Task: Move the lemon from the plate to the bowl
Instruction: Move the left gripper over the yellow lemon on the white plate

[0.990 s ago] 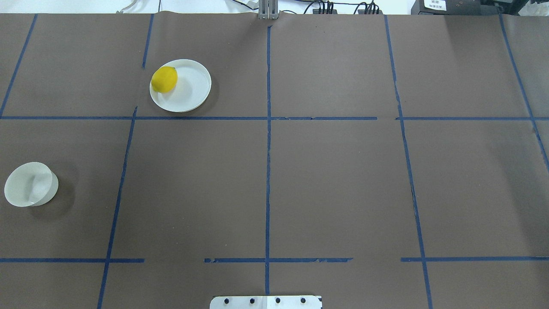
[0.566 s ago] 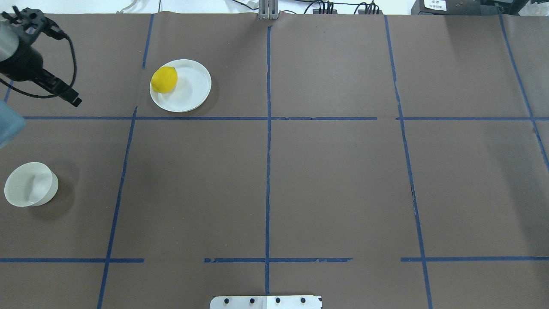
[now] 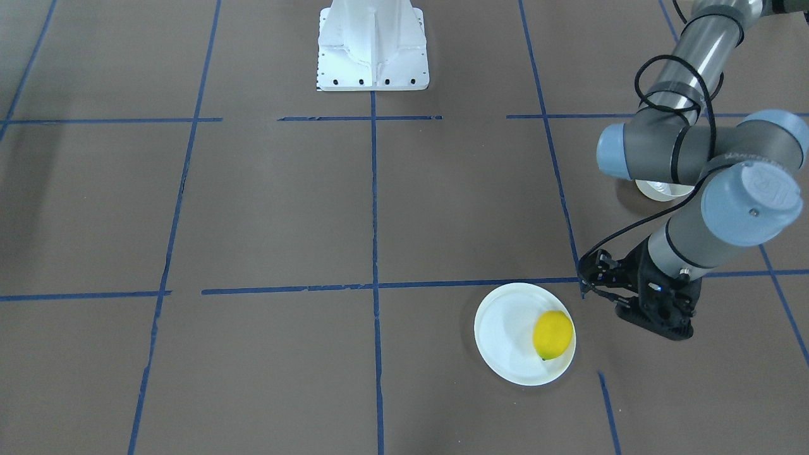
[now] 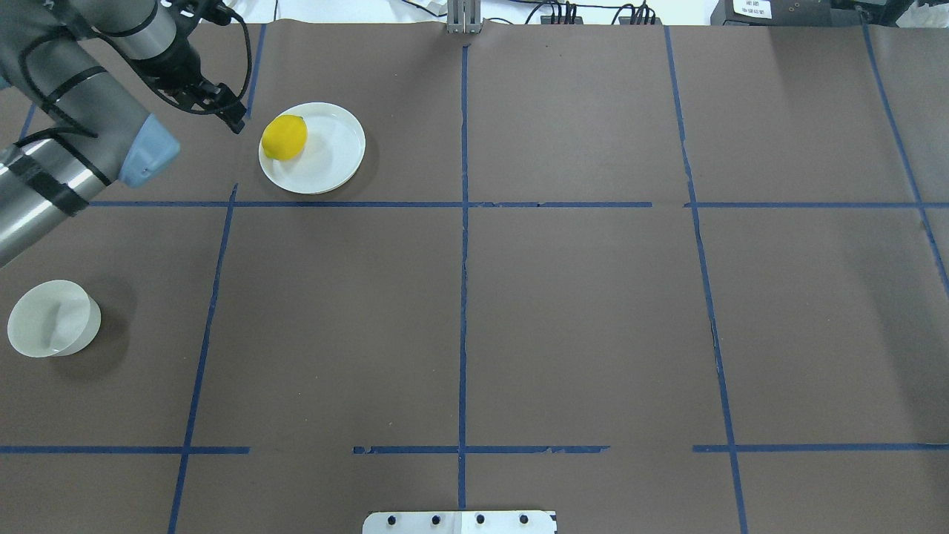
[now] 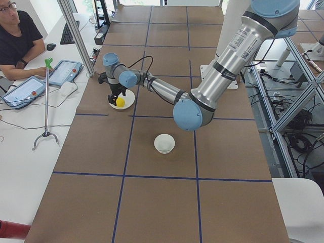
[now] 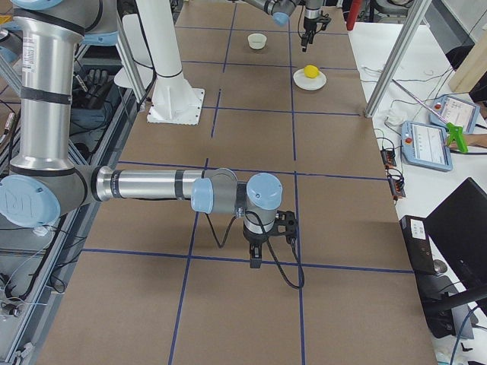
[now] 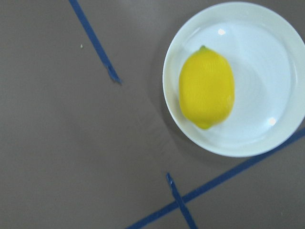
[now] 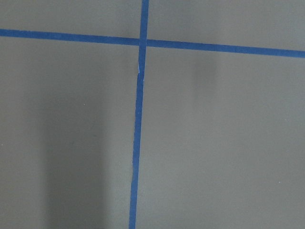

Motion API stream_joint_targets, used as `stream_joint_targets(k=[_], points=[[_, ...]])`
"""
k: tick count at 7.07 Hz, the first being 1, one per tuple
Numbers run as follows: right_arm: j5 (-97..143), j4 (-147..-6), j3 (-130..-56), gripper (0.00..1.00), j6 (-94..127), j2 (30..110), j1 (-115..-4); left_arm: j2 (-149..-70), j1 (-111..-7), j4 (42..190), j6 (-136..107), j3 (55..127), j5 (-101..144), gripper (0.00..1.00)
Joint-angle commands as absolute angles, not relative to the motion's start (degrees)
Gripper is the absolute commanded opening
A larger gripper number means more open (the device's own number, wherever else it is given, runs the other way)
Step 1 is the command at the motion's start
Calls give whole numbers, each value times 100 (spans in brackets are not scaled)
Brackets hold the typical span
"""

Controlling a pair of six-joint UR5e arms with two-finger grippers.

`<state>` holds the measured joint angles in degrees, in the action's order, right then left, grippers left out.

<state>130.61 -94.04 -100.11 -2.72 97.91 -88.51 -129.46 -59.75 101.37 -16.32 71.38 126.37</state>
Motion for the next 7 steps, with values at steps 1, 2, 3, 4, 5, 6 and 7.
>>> stream_joint_targets(k=[1, 2, 3, 4, 5, 6, 7], points=[[13061, -9404, -10011, 100, -272, 9791, -8851, -13770, -5881, 10850, -1993, 5762, 12639, 100], [13061, -9404, -10011, 100, -272, 9791, -8851, -13859, -5810, 11202, -2239, 5496, 12639, 100], [13061, -9404, -10011, 100, -272, 9791, -8851, -13973, -5740, 11302, -2346, 5267, 12639, 100], [13061, -9404, -10011, 100, -272, 9791, -8851, -13966, -5644, 11485, -2512, 5169, 12639, 100], [13061, -9404, -10011, 100, -272, 9791, -8851, -13966, -5590, 11609, -2566, 5046, 12639, 100], [13061, -9404, -10011, 100, -272, 9791, -8851, -13957, -5546, 11628, -2575, 5028, 12630, 100], [13061, -9404, -10011, 100, -272, 9791, -8851, -13957, -5485, 11637, -2575, 4966, 12639, 100]])
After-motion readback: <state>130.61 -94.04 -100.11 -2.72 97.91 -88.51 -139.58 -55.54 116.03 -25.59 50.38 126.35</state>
